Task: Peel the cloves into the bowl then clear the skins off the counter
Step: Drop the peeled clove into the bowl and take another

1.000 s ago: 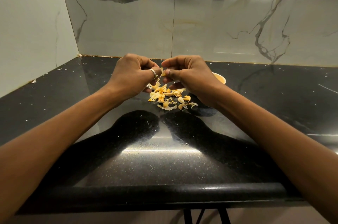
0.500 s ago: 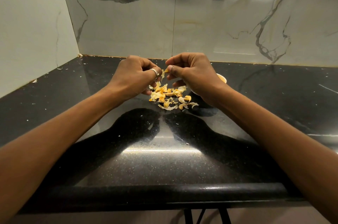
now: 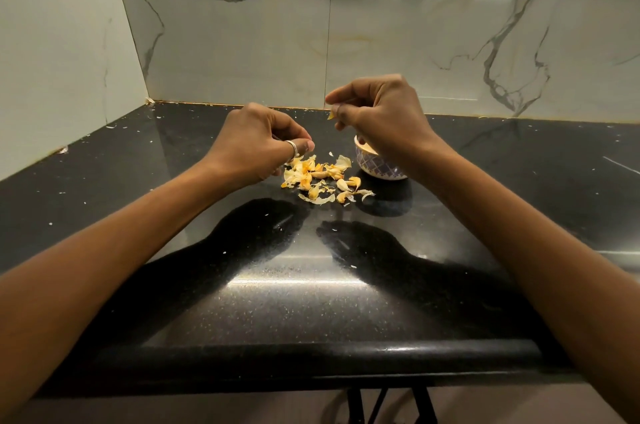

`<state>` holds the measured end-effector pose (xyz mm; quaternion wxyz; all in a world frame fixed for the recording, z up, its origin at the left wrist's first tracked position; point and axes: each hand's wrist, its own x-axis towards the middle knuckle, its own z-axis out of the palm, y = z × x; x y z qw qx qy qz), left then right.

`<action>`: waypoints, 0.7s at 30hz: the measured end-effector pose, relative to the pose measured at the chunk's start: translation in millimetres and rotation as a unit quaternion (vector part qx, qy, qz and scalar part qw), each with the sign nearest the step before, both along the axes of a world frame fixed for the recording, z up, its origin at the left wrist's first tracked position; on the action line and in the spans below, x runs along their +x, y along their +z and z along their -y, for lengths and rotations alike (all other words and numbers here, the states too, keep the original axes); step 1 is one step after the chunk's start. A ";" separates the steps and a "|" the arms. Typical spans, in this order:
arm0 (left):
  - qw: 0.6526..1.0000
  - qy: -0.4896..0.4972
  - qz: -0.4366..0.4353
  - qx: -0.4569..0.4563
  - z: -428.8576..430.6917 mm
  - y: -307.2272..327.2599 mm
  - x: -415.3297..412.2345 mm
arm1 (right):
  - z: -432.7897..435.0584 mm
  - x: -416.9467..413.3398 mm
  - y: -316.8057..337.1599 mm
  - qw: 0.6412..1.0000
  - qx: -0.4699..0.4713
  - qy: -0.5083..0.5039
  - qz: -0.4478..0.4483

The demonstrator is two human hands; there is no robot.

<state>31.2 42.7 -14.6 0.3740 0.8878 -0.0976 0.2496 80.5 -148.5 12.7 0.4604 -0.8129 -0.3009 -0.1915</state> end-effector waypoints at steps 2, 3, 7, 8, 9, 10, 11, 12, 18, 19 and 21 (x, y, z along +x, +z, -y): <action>1.000 -0.006 0.002 0.018 -1.0 -0.5 0.7 | 6.1 0.8 7.7 0.998 -0.037 -0.024 0.036; 0.999 -0.009 0.004 0.031 -1.2 -0.8 0.8 | 10.0 1.3 12.0 0.995 -0.069 -0.043 0.062; 0.998 0.003 0.024 0.050 0.2 -1.4 0.1 | 27.7 3.3 26.7 0.971 -0.177 -0.123 0.106; 0.998 0.009 0.028 0.051 0.4 -1.1 -0.1 | 31.4 4.1 28.3 0.964 -0.199 -0.142 0.102; 0.998 0.013 0.031 0.055 0.7 -0.7 -0.4 | 34.1 4.3 29.2 0.957 -0.224 -0.160 0.094; 0.997 0.015 0.034 0.061 1.1 -0.3 -0.8 | 35.9 5.2 29.0 0.949 -0.251 -0.174 0.079; 0.997 0.017 0.035 0.068 1.3 0.2 -1.3 | 36.7 6.3 28.2 0.941 -0.280 -0.183 0.056; 0.996 0.018 0.036 0.074 1.9 0.8 -2.2 | 36.6 7.7 26.7 0.931 -0.310 -0.190 0.031; 0.993 0.042 0.057 0.100 1.5 2.8 -4.3 | 33.9 9.2 21.2 0.899 -0.390 -0.199 -0.005; 0.991 0.049 0.062 0.107 0.0 2.9 -3.8 | 32.7 8.4 20.9 0.906 -0.376 -0.192 0.012; 0.989 0.056 0.067 0.118 -1.9 3.2 -3.3 | 27.7 5.9 18.7 0.925 -0.334 -0.163 0.074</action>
